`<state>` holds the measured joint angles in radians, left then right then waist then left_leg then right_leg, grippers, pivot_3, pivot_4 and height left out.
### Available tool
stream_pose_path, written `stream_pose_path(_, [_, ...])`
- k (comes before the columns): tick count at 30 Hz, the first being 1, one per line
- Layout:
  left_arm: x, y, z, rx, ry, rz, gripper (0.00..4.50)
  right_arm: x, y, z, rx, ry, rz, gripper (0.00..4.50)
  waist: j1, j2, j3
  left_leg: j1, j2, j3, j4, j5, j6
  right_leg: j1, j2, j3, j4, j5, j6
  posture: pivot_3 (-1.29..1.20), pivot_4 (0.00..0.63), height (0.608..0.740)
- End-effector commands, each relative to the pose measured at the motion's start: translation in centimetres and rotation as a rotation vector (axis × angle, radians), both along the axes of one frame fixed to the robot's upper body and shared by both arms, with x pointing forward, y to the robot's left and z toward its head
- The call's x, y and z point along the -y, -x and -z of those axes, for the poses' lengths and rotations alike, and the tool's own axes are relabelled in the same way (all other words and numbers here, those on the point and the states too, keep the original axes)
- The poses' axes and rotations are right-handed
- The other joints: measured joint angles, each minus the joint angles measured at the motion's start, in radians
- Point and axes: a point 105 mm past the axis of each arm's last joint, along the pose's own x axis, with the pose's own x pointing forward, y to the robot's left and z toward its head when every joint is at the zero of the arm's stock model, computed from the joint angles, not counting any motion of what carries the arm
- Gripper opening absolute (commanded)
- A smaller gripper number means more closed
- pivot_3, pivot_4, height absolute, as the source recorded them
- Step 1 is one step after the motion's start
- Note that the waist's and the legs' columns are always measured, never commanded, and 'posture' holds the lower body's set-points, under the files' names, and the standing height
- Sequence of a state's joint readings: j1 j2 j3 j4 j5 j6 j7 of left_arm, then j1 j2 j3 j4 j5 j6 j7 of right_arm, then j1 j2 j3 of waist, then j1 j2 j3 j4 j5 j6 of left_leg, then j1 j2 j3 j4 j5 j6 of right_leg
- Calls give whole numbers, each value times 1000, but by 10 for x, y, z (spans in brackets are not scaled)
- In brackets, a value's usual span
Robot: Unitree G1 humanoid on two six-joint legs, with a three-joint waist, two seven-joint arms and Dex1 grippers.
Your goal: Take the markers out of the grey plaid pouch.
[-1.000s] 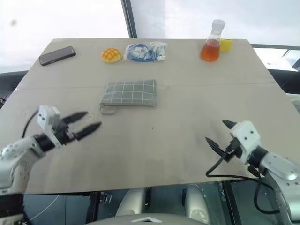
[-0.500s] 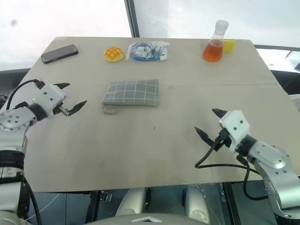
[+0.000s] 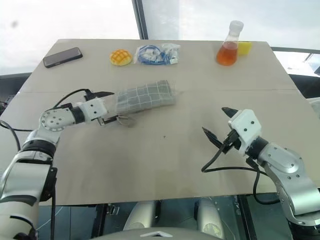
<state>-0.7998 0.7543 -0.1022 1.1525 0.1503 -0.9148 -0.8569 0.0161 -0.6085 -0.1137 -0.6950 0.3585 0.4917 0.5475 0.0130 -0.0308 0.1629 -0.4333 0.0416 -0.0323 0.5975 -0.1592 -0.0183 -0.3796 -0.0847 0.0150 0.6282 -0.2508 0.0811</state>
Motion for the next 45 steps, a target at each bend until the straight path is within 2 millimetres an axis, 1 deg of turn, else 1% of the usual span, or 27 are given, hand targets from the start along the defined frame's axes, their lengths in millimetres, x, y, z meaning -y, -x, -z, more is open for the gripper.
stream_pose_path(1, [16,14,-18,80,49,148,4447,-3,5,-9,48,-6,-1,4500,-2,0,0,0,0,0,0,0,0,0,0,0,0,0,0,0,150,740])
stream_pose_path(3, [18,18,-19,83,63,170,4447,-5,5,-9,46,-11,-9,4500,-2,0,0,0,0,0,0,0,0,0,0,1,1,0,0,0,150,740])
stream_pose_path(4, [16,20,-19,85,59,165,4447,-7,6,-9,40,-16,-25,4500,-2,0,0,1,0,0,0,0,0,0,0,1,2,0,0,0,150,740])
stream_pose_path(6, [9,24,-17,83,33,153,4447,-14,10,-7,16,-28,-75,4500,-2,0,0,1,0,0,1,0,0,0,0,1,3,0,0,0,150,740])
stream_pose_path(9, [-4,34,-12,77,-35,142,4447,-26,25,-3,-55,-43,-210,4500,-5,0,0,2,0,0,1,0,0,0,0,1,4,0,0,0,150,740])
stream_pose_path(11, [-13,38,-9,76,-85,130,4447,-30,31,-2,-79,-45,-260,4500,-4,0,0,2,0,0,1,0,0,0,0,1,4,0,0,0,150,740])
stream_pose_path(14, [-19,35,-8,94,-139,95,4447,-33,33,-4,-85,-51,-286,4500,4,-1,0,2,0,0,2,0,0,0,0,1,4,0,-1,0,150,740])
stream_pose_path(15, [-17,33,-7,104,-151,94,4447,-34,33,-4,-83,-49,-290,4500,4,-1,-1,1,0,0,3,0,0,1,0,1,4,-2,-3,0,150,740])
stream_pose_path(21, [7,18,-3,145,-171,127,4447,-35,31,-6,-74,-41,-291,4500,4,-1,-1,2,0,0,5,0,0,1,0,1,6,-1,-3,0,150,740])
stream_pose_path(24, [29,1,1,175,-234,144,4447,-33,30,-8,-58,-33,-268,4500,7,-2,-1,2,0,0,5,0,0,1,0,0,6,0,0,0,150,740])
stream_pose_path(26, [36,-5,3,196,-278,149,4447,-33,29,-8,-53,-32,-261,4500,7,-2,-1,1,0,0,5,0,0,2,0,0,6,0,0,0,150,740])
stream_pose_path(29, [53,-12,7,219,-319,186,3694,-32,29,-9,-39,-29,-242,4500,2,-2,-1,2,0,0,5,0,0,2,0,1,7,0,1,0,150,740])
stream_pose_path(30, [57,-12,7,229,-323,197,3211,-32,29,-10,-34,-27,-235,4500,2,-2,-1,2,0,0,5,0,0,1,0,1,7,0,1,0,150,740])
stream_pose_path(32, [62,-13,3,255,-295,206,2400,-30,26,-11,-8,-7,-204,4500,1,-2,-1,2,0,0,5,0,0,1,1,1,8,0,1,0,150,740])
stream_pose_path(33, [64,-13,-1,266,-272,207,2080,-29,26,-11,-3,-2,-193,4500,1,-2,-1,2,0,0,5,0,0,1,1,1,8,0,1,0,150,740])
stream_pose_path(34, [64,-13,-5,273,-240,204,1542,-29,25,-11,1,-1,-183,4500,1,-2,-1,2,0,0,5,0,0,1,1,1,8,0,1,0,150,740])
stream_pose_path(35, [66,-13,-11,270,-172,192,1006,-29,25,-11,4,-3,-170,4500,1,-3,-1,2,0,0,5,0,0,1,1,1,8,0,1,0,150,740])
stream_pose_path(36, [67,-12,-16,259,-109,189,790,-29,24,-12,4,-8,-163,4500,1,-2,-1,1,0,0,5,0,0,0,1,1,8,0,1,0,150,740])
stream_pose_path(37, [71,-10,-22,247,-39,200,408,-32,24,-12,-7,-22,-170,4500,1,-2,-1,1,0,0,5,0,0,0,0,1,8,0,1,0,150,740])
stream_pose_path(40, [85,-5,-42,179,199,240,408,-41,23,-18,-52,-88,-208,4500,-1,-2,-1,1,0,0,5,0,0,0,0,1,8,0,0,0,150,740])
stream_pose_path(42, [95,1,-49,135,295,281,408,-50,21,-22,-86,-119,-242,4500,-4,-2,-1,1,0,0,5,0,0,1,0,1,8,0,0,0,150,740])
stream_pose_path(45, [113,11,-58,78,438,304,408,-62,7,-22,-137,-140,-240,4500,-12,-2,-1,1,0,-1,7,0,0,1,0,1,10,0,0,0,150,740])
